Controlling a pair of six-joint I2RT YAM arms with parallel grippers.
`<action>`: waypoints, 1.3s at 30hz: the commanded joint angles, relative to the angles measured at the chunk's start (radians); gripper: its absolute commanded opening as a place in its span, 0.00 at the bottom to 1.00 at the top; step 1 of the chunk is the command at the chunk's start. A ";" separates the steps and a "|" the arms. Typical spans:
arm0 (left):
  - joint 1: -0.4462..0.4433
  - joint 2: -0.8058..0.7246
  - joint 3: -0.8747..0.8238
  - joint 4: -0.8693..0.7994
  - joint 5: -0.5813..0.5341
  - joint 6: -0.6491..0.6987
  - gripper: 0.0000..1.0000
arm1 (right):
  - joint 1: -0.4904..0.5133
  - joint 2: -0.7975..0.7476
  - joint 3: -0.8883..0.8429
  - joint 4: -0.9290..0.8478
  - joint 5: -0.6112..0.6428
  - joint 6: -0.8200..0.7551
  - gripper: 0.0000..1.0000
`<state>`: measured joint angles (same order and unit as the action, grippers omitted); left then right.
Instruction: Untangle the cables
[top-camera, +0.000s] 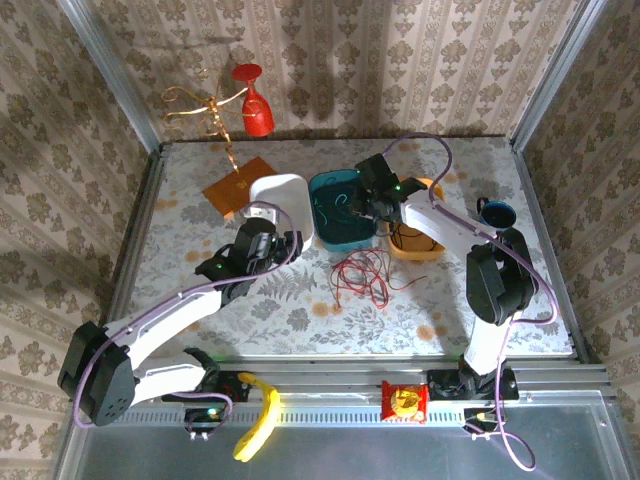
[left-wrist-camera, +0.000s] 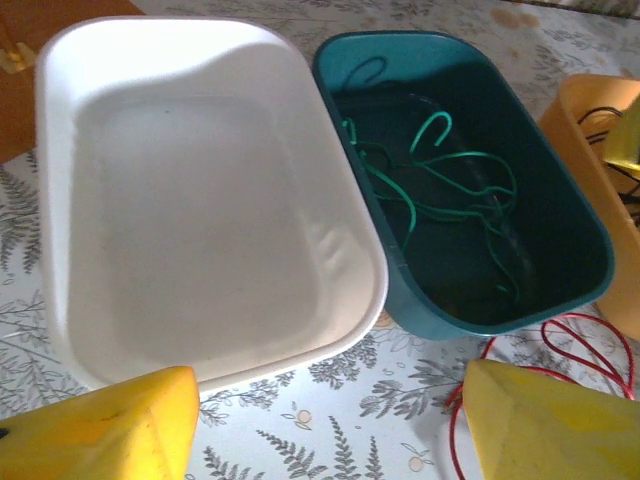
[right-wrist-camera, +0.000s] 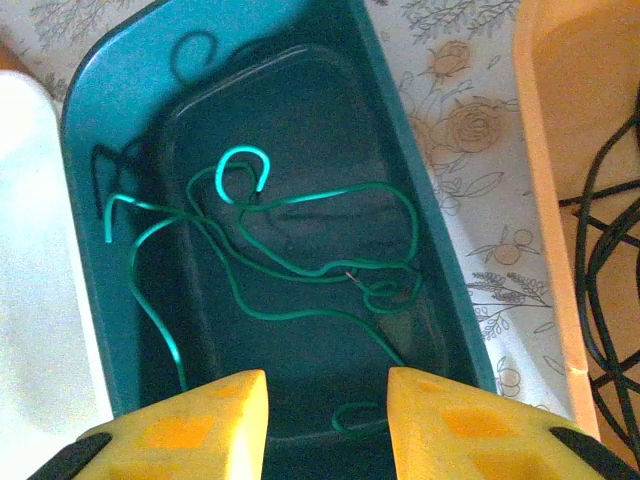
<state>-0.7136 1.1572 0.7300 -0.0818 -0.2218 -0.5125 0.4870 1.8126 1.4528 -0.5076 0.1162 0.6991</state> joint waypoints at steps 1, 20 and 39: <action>-0.021 0.031 0.048 -0.009 0.072 0.067 0.71 | 0.003 -0.065 -0.049 0.007 -0.052 -0.035 0.37; -0.179 0.438 0.269 -0.106 0.185 0.271 0.71 | 0.122 -0.370 -0.525 -0.129 -0.298 -0.280 0.37; -0.227 0.668 0.361 -0.159 0.131 0.320 0.53 | 0.082 -0.252 -0.504 -0.034 -0.273 -0.279 0.18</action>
<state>-0.9310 1.7874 1.0607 -0.2203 -0.0788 -0.2146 0.5816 1.5703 0.9527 -0.5602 -0.1650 0.4194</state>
